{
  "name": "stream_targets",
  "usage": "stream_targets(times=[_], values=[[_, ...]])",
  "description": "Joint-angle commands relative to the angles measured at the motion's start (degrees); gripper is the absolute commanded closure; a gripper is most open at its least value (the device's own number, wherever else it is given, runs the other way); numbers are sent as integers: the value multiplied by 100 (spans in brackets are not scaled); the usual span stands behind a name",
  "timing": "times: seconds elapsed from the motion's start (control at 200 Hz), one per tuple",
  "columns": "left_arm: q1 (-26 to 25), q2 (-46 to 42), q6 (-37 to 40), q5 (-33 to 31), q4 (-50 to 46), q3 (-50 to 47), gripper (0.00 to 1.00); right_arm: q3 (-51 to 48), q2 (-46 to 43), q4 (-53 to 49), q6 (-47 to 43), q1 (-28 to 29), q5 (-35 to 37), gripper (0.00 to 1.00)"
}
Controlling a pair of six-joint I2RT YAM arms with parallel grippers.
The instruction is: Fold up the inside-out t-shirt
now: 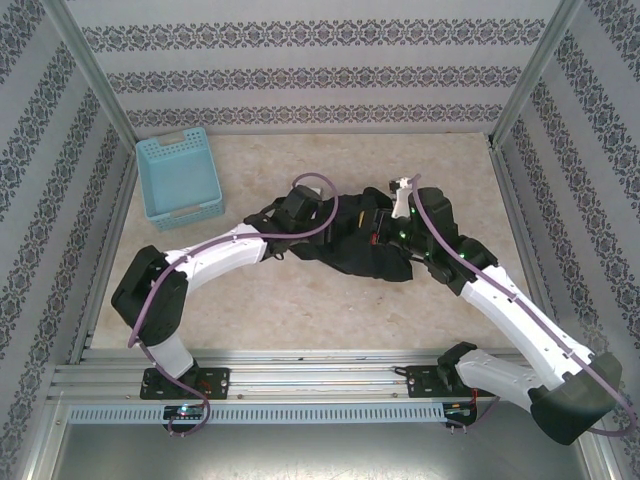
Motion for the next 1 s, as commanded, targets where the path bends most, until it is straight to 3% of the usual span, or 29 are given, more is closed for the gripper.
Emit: stream_targets(times=[0.0,0.225,0.335,0.515,0.654,0.789,0.994], values=[[129,101,17,193,371,287,52,-132,-167,65,79,69,193,100],[126,99,246,490,-171,629,87,-44,-166,-374,-47,37,801,100],[99,-212,238,903,-425,620,99,96,-45,-676,-209,-47,1272,100],[0,-1015,302,1943,-654,502,100,323,323,-902,-755,-250,1816,100],[18,-1574,421,2405,-298,-31,100,232,619,-686,-860,-919,1649,100],[29,-1452,523,3230,-36,-188,100,388,1107,-358,-1116,-1095,1523,100],[479,-720,151,3179,-1,-106,100,915,2163,-263,-1280,-1239,1614,100]])
